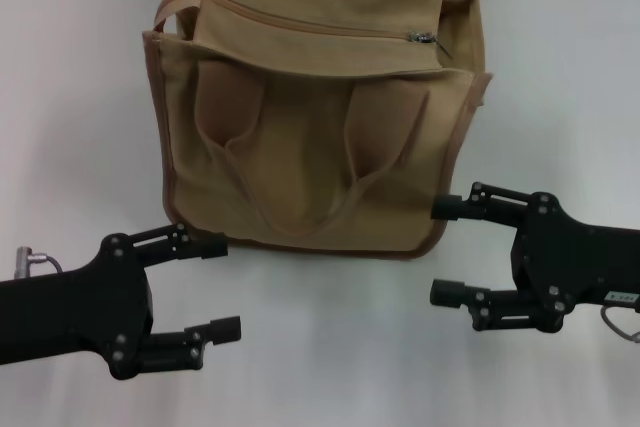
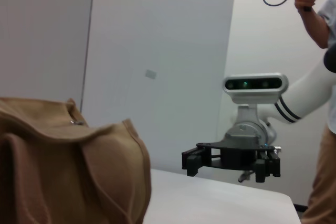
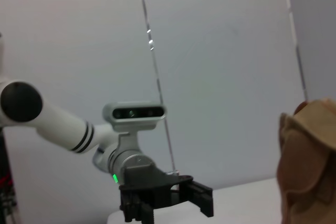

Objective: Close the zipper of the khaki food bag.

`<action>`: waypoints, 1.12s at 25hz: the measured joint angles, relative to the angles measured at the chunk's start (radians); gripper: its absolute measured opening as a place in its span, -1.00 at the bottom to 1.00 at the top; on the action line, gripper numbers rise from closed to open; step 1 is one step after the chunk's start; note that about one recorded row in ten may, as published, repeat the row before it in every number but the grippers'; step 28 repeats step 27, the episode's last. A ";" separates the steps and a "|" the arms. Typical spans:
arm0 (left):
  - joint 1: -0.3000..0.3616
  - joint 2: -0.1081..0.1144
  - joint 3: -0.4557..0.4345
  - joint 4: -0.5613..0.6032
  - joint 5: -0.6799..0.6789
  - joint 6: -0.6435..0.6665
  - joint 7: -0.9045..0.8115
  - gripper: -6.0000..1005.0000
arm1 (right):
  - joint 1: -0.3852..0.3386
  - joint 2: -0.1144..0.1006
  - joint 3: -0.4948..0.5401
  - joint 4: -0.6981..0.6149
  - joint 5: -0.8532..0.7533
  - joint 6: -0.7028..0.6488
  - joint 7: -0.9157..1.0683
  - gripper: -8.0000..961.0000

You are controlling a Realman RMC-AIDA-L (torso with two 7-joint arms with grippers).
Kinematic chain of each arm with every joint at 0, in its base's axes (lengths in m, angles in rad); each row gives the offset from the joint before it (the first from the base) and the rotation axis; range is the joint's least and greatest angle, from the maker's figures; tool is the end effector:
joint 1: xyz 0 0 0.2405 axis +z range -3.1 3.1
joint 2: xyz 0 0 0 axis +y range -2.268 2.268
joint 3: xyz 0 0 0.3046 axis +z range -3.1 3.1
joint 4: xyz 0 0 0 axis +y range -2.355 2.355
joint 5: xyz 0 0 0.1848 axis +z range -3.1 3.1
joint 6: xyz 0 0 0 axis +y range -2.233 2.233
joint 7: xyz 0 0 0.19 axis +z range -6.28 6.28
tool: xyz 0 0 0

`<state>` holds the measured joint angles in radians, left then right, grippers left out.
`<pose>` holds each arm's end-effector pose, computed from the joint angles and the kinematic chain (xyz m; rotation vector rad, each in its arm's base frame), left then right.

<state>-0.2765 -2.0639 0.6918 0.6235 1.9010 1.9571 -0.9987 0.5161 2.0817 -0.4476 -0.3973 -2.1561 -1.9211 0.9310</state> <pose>-0.2844 0.2271 -0.0431 -2.7799 -0.2880 -1.0409 0.2426 0.2696 -0.0723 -2.8458 0.2579 1.1497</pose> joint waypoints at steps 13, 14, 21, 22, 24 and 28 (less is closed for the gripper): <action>-0.004 -0.001 0.106 -0.004 0.062 -0.007 0.025 0.57 | -0.012 0.005 -0.104 0.045 -0.002 0.052 -0.164 0.72; -0.010 -0.001 0.106 -0.008 0.071 -0.013 0.026 0.57 | -0.010 0.006 -0.113 0.050 -0.002 0.064 -0.165 0.72; -0.015 -0.002 0.106 -0.009 0.072 -0.021 0.026 0.57 | -0.004 0.006 -0.128 0.069 0.004 0.106 -0.169 0.72; -0.015 -0.002 0.106 -0.009 0.072 -0.021 0.026 0.57 | -0.004 0.006 -0.128 0.070 0.004 0.106 -0.169 0.72; -0.016 -0.002 0.106 -0.009 0.073 -0.022 0.027 0.57 | -0.003 0.006 -0.128 0.070 0.004 0.106 -0.169 0.72; -0.019 -0.002 0.106 -0.010 0.073 -0.029 0.034 0.57 | -0.003 0.006 -0.123 0.073 0.005 0.107 -0.169 0.72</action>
